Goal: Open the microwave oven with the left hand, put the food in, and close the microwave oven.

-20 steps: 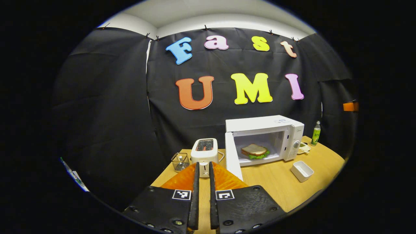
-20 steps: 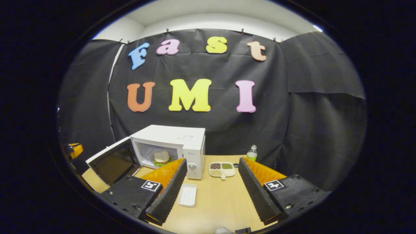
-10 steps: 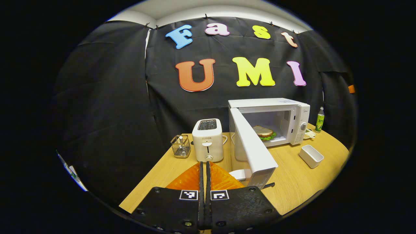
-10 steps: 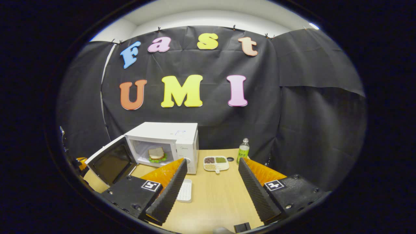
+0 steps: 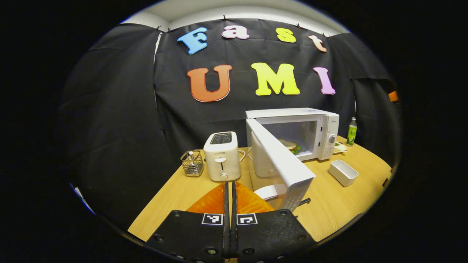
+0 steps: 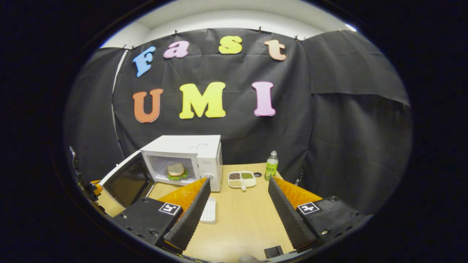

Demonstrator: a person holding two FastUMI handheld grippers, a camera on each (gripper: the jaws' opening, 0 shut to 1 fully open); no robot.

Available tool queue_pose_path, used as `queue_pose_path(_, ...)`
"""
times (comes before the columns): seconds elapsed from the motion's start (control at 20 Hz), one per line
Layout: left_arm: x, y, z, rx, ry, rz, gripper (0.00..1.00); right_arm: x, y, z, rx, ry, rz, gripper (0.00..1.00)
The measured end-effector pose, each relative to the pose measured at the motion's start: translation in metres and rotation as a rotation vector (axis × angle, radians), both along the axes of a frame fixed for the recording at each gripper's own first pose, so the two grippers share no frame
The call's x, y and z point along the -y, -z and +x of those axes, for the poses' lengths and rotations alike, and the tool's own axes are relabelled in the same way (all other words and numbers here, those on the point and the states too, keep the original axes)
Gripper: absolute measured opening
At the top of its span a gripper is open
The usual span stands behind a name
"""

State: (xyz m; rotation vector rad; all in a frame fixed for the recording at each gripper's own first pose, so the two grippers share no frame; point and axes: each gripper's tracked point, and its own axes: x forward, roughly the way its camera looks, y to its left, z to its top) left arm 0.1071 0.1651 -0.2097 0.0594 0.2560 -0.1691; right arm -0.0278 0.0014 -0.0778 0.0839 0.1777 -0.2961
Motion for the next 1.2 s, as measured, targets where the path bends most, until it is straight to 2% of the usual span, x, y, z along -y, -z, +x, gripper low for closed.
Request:
queue_pose_path(0.45,0.091,-0.003,-0.008,0.004,0.144,-0.044,0.00,0.011,0.000,-0.018,-0.003,0.004,-0.014,0.92)
queue_pose_path(0.5,0.104,-0.004,-0.007,0.004,0.164,-0.047,0.00,0.013,0.000,-0.020,-0.001,0.004,-0.013,1.00)
queue_pose_path(0.55,0.115,-0.005,-0.007,0.008,0.180,-0.047,0.00,0.017,0.000,-0.021,-0.002,0.006,-0.016,0.92)
queue_pose_path(0.6,0.127,-0.006,-0.007,0.007,0.196,-0.046,0.00,0.019,0.001,-0.021,-0.005,0.005,-0.018,1.00)
queue_pose_path(0.65,0.140,-0.005,-0.004,0.008,0.212,-0.044,0.00,0.024,0.000,-0.020,-0.002,0.005,-0.018,0.92)
queue_pose_path(1.2,0.244,-0.008,0.047,0.017,0.286,-0.055,0.00,0.062,-0.013,0.002,0.003,-0.008,-0.029,0.92)
